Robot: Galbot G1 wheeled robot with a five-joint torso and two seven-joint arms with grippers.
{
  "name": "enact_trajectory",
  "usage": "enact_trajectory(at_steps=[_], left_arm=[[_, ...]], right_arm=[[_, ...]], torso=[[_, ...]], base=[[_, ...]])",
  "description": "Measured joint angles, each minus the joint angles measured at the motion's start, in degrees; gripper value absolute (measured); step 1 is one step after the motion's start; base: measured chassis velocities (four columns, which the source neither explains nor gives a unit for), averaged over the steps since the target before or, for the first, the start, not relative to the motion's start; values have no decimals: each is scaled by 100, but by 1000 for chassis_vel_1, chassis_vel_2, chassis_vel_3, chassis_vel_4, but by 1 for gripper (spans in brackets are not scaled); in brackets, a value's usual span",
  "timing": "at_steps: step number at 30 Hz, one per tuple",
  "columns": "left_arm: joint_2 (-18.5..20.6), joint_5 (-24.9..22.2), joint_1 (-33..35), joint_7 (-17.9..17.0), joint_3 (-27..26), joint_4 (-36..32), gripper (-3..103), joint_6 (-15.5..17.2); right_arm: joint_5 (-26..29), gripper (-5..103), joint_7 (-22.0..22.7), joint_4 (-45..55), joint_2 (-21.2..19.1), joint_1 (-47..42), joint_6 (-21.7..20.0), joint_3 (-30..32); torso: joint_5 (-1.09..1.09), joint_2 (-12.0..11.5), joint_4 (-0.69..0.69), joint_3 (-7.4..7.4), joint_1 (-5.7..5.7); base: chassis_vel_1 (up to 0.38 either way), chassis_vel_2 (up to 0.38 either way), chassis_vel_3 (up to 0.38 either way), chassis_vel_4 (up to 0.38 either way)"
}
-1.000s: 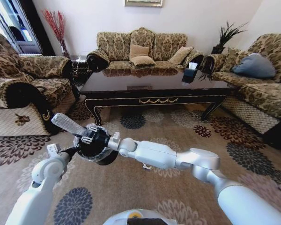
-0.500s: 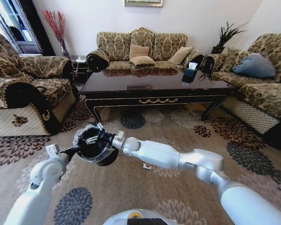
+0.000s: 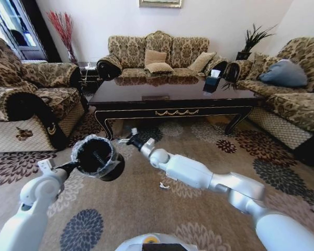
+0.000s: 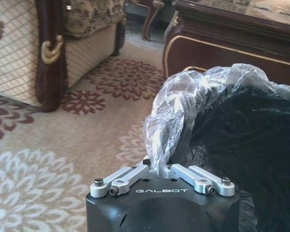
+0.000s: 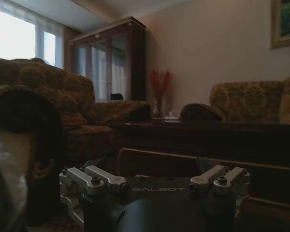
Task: Move to the front of the table and pick up the trash from the floor, then place it into the trash bin.
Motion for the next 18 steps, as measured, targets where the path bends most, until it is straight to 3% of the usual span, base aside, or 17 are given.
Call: enact_trajectory(at_steps=[1,2,3,4,5,9,12,15,18], left_arm=[[26,-46,28,0,-55,1,2,0],[26,-46,28,0,-55,1,2,0],[41,-65,39,0,-73,1,2,0],[87,-103,50,1,-84,-1,2,0],[119,-121,52,0,-85,-2,2,0],[231,-187,38,2,-70,5,2,0],[293,-238,57,2,-101,21,2,-1],[352,-372,231,-1,-323,16,2,-1],[351,-406,330,-2,-410,-13,2,0]], right_arm=[[192,100,588,7,-38,-100,-336,86],[192,100,588,7,-38,-100,-336,86],[310,100,878,19,-63,-160,-511,136],[701,100,1610,72,-157,-359,-1004,308],[944,100,2010,73,-207,-517,-1257,431],[1473,100,2740,-101,-215,-1120,-1542,992],[1314,100,2742,-327,-200,-1373,-1343,1223],[982,100,2385,-754,-116,-1785,-1031,1687],[942,100,2205,-891,-45,-1920,-1019,1865]], torso=[[1,0,0,0,0],[1,0,0,0,0],[0,0,0,0,0],[0,0,1,-1,-1],[0,0,-3,0,0],[1,0,-4,-1,0],[1,0,-3,0,0],[1,0,0,0,0],[0,0,1,0,0]], base=[[0,0,0,0],[0,0,0,0],[0,0,0,0],[0,0,0,0],[0,0,0,0],[0,0,0,0],[0,0,0,0],[0,0,0,0],[0,0,0,0]])
